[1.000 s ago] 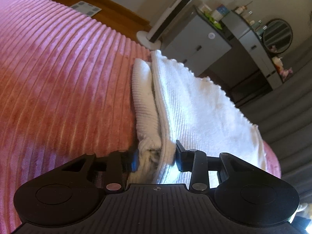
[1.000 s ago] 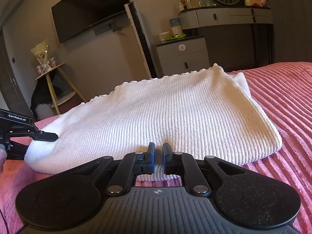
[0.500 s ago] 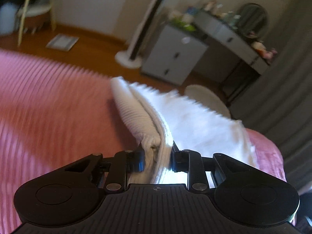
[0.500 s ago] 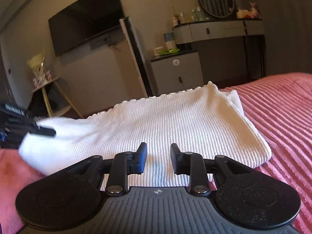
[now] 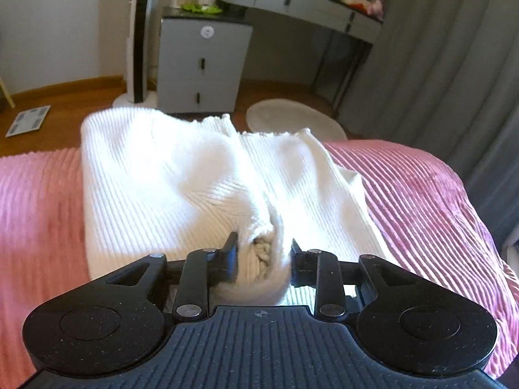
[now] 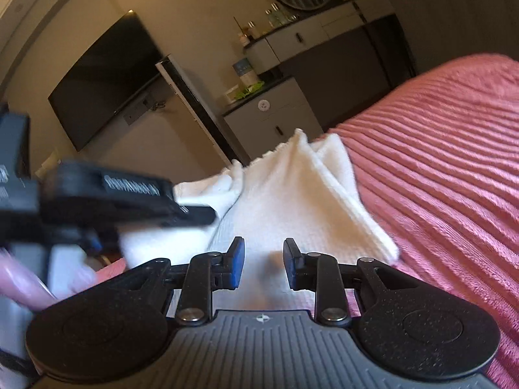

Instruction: Fold small clothes

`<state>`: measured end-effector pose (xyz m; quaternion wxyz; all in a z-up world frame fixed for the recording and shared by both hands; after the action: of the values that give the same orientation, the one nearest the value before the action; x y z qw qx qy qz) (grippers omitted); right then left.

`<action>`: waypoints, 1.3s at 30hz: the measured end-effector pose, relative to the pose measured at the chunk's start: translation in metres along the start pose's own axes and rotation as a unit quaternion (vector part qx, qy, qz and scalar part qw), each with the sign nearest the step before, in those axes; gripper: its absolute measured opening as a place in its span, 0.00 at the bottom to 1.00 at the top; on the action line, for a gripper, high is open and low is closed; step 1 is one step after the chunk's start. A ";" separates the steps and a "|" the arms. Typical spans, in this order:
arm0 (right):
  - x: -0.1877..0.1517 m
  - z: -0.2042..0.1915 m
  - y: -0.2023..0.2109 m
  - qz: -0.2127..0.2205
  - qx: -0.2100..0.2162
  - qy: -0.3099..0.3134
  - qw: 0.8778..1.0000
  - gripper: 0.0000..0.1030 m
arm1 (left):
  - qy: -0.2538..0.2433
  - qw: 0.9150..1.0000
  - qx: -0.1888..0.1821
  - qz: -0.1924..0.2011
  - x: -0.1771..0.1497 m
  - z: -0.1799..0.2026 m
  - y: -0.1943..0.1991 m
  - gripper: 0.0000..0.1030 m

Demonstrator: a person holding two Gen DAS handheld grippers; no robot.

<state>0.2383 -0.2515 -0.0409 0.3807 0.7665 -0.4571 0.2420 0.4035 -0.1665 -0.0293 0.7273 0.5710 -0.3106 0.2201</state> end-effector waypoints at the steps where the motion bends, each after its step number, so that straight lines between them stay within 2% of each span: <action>1: 0.000 0.004 -0.002 -0.002 0.005 -0.010 1.000 0.25 | 0.003 1.000 -0.007 0.009 -0.002 -0.001 0.002 0.41; 2: 0.000 0.007 -0.003 -0.002 0.008 -0.021 1.000 0.25 | 0.011 1.000 -0.014 0.013 -0.004 -0.003 0.006 0.43; 4: 0.000 0.010 -0.005 -0.003 0.014 -0.034 0.999 0.25 | 0.040 0.998 -0.037 0.020 -0.005 -0.004 0.020 0.58; 6: 0.001 0.012 -0.006 -0.003 0.020 -0.039 0.999 0.25 | 0.069 0.994 -0.075 0.040 -0.013 -0.012 0.046 0.67; 7: 0.002 0.013 -0.007 -0.003 0.022 -0.044 0.999 0.25 | 0.084 0.992 -0.084 0.051 -0.012 -0.018 0.056 0.74; 8: 0.002 0.015 -0.007 -0.003 0.025 -0.052 0.998 0.25 | 0.097 0.989 -0.089 0.062 -0.017 -0.024 0.067 0.77; 12: 0.002 0.018 -0.009 -0.008 0.043 -0.082 0.996 0.30 | 0.133 0.986 -0.073 0.072 -0.031 -0.059 0.080 0.79; 14: 0.002 0.016 -0.010 -0.012 0.057 -0.098 0.993 0.35 | 0.127 0.988 -0.039 0.077 -0.035 -0.075 0.073 0.80; 16: 0.005 0.016 -0.011 -0.019 0.066 -0.109 0.992 0.36 | 0.125 0.986 -0.016 0.108 -0.038 -0.091 0.064 0.85; 17: 0.008 0.016 -0.013 -0.022 0.070 -0.117 0.990 0.38 | 0.133 0.985 -0.005 0.114 -0.045 -0.101 0.056 0.86; 18: 0.011 0.015 -0.014 -0.026 0.079 -0.126 0.989 0.41 | 0.143 0.983 -0.005 0.113 -0.053 -0.110 0.047 0.92; 19: 0.014 0.011 -0.015 -0.031 0.093 -0.132 0.986 0.42 | 0.168 0.979 -0.025 0.108 -0.064 -0.121 0.037 0.95; 21: 0.031 0.006 -0.027 -0.040 0.107 -0.131 0.985 0.55 | 0.207 0.969 -0.068 0.117 -0.074 -0.137 0.031 0.95; 23: 0.048 -0.002 -0.050 -0.061 0.100 -0.123 0.986 0.58 | 0.204 0.967 -0.089 0.122 -0.074 -0.141 0.034 0.94; 25: 0.059 -0.015 -0.083 -0.102 0.119 -0.114 0.981 0.60 | 0.205 0.966 -0.100 0.124 -0.076 -0.143 0.033 0.94; 27: 0.058 -0.022 -0.114 -0.144 0.104 -0.104 0.979 0.60 | 0.209 0.964 -0.105 0.126 -0.077 -0.145 0.035 0.94; 28: 0.054 -0.026 -0.129 -0.172 0.111 -0.103 0.973 0.60 | 0.211 0.963 -0.108 0.128 -0.077 -0.145 0.036 0.94; 29: 0.049 -0.028 -0.139 -0.190 0.114 -0.105 0.969 0.60 | 0.214 0.962 -0.110 0.130 -0.077 -0.146 0.036 0.94; 31: 0.047 -0.034 -0.148 -0.201 0.101 -0.084 0.971 0.37 | 0.220 0.958 -0.117 0.139 -0.084 -0.148 0.039 0.95; 32: 0.049 -0.037 -0.146 -0.197 0.089 -0.067 0.974 0.22 | 0.224 0.956 -0.123 0.147 -0.085 -0.149 0.039 0.95; 33: 0.052 -0.042 -0.141 -0.187 0.091 -0.051 0.977 0.18 | 0.226 0.954 -0.124 0.150 -0.084 -0.149 0.037 0.95; 36: 0.059 -0.055 -0.116 -0.158 0.091 -0.003 0.983 0.15 | 0.231 0.952 -0.126 0.156 -0.083 -0.150 0.035 0.95; 39: 0.065 -0.065 -0.095 -0.135 0.066 0.051 0.987 0.14 | 0.228 0.955 -0.118 0.152 -0.080 -0.146 0.037 0.94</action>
<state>0.3507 -0.2051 0.0099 0.3811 0.8315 -0.3124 0.2565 0.3509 -0.0132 -0.0824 0.7990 0.3621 -0.2436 0.4137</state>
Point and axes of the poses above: each gripper's, at about its wrist camera, not at the fingertips, and y roughly against the way its jaws point, z to its right, x to its top, the point moved 6 cm from there along -y, roughly the way its jaws point, and after that the axes turned 6 degrees about x, right-handed, at the moved point
